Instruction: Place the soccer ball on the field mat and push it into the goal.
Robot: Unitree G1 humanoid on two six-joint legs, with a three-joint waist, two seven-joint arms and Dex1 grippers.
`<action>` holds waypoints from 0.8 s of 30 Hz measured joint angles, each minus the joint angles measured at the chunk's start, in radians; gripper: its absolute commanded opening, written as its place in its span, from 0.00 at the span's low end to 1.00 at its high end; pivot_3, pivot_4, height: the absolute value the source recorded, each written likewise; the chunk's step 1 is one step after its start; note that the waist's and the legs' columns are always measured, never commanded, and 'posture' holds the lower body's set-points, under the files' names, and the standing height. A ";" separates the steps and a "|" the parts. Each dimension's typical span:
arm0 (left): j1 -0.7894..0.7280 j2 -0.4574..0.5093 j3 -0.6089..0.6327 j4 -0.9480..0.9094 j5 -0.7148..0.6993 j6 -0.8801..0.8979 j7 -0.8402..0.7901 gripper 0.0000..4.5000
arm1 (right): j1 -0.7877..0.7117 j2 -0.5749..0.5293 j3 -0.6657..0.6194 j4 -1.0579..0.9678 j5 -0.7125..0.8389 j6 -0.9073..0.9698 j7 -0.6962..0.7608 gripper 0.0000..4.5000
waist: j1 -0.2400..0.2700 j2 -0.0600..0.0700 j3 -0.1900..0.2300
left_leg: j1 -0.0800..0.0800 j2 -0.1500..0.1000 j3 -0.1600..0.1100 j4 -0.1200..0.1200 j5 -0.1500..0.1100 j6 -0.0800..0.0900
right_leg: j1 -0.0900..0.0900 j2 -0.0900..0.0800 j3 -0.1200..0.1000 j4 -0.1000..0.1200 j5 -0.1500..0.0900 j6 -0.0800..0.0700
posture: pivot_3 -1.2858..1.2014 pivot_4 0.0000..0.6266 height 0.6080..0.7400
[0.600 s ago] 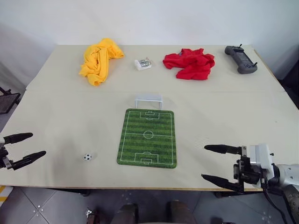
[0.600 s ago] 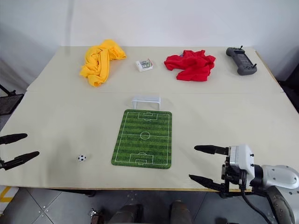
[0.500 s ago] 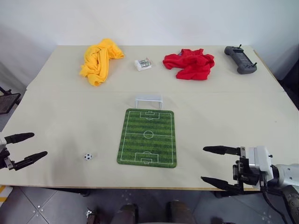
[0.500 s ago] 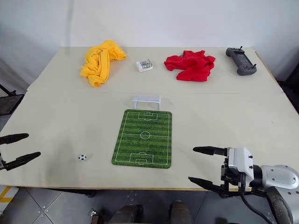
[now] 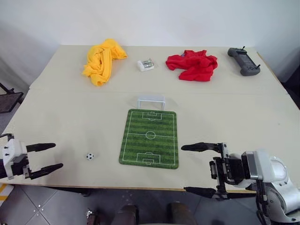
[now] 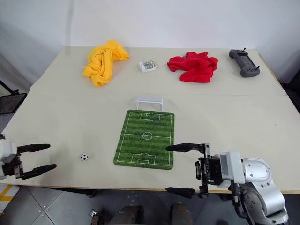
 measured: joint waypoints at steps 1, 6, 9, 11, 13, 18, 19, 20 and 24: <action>0.006 -0.009 -0.005 -0.033 -0.016 0.025 0.000 1.00 | -0.007 0.003 0.000 0.019 -0.009 -0.010 0.002 1.00 | 0.001 0.000 0.000 | 0.000 0.000 0.000 0.000 0.000 0.000 | 0.000 0.000 0.000 0.000 0.000 0.000 | 0.52 0.24 1.00; 0.042 -0.070 -0.058 -0.206 -0.056 0.139 0.001 1.00 | -0.005 0.004 -0.001 0.068 -0.035 -0.037 0.004 1.00 | 0.003 0.000 0.000 | 0.001 0.002 0.000 -0.001 0.000 -0.001 | -0.001 0.000 0.000 0.001 0.000 0.000 | 0.52 0.24 1.00; 0.068 -0.106 -0.114 -0.295 -0.055 0.177 0.001 1.00 | 0.019 -0.001 -0.001 0.081 -0.044 -0.040 0.003 1.00 | 0.003 0.000 0.000 | 0.001 0.002 0.000 -0.001 0.000 -0.001 | -0.001 0.000 0.000 0.000 0.000 0.000 | 0.52 0.24 1.00; 0.074 -0.116 -0.133 -0.296 -0.040 0.170 0.002 1.00 | 0.021 -0.002 -0.002 0.083 -0.049 -0.040 -0.001 1.00 | 0.000 0.000 0.000 | 0.001 0.002 0.001 -0.001 0.000 -0.001 | -0.001 0.000 0.001 0.000 0.000 0.000 | 0.52 0.24 1.00; 0.073 -0.123 -0.150 -0.279 -0.017 0.148 0.002 1.00 | 0.021 -0.002 -0.005 0.083 -0.050 -0.040 -0.010 1.00 | -0.001 0.000 0.000 | 0.001 0.002 0.001 -0.001 0.000 -0.001 | -0.001 0.000 0.000 0.000 0.000 0.000 | 0.52 0.24 1.00; 0.035 -0.166 -0.155 -0.234 -0.006 0.120 0.019 0.75 | 0.038 -0.002 -0.008 0.082 -0.060 -0.040 -0.039 1.00 | 0.013 0.000 0.000 | 0.001 0.001 0.001 0.000 0.000 -0.001 | 0.000 0.001 0.000 0.000 0.000 0.000 | 0.52 0.24 1.00; 0.033 -0.167 -0.156 -0.234 -0.006 0.121 0.019 0.68 | 0.042 -0.002 -0.008 0.082 -0.062 -0.040 -0.044 1.00 | 0.014 0.000 0.000 | 0.001 0.001 0.001 0.000 0.000 -0.001 | 0.000 0.001 0.000 -0.001 0.000 0.000 | 0.52 0.24 1.00; 0.033 -0.168 -0.156 -0.234 -0.006 0.121 0.019 0.60 | 0.048 -0.002 -0.008 0.082 -0.063 -0.040 -0.047 1.00 | 0.013 0.000 0.000 | 0.001 0.001 0.001 -0.001 0.000 -0.001 | 0.000 0.000 0.000 -0.001 0.000 0.000 | 0.52 0.24 1.00; 0.023 -0.185 -0.160 -0.229 -0.004 0.121 0.026 0.34 | 0.060 -0.003 -0.008 0.080 -0.070 -0.040 -0.069 1.00 | 0.014 0.000 0.000 | 0.001 0.001 0.001 0.000 0.000 -0.001 | 0.000 0.000 0.000 0.000 0.000 0.000 | 0.52 0.24 1.00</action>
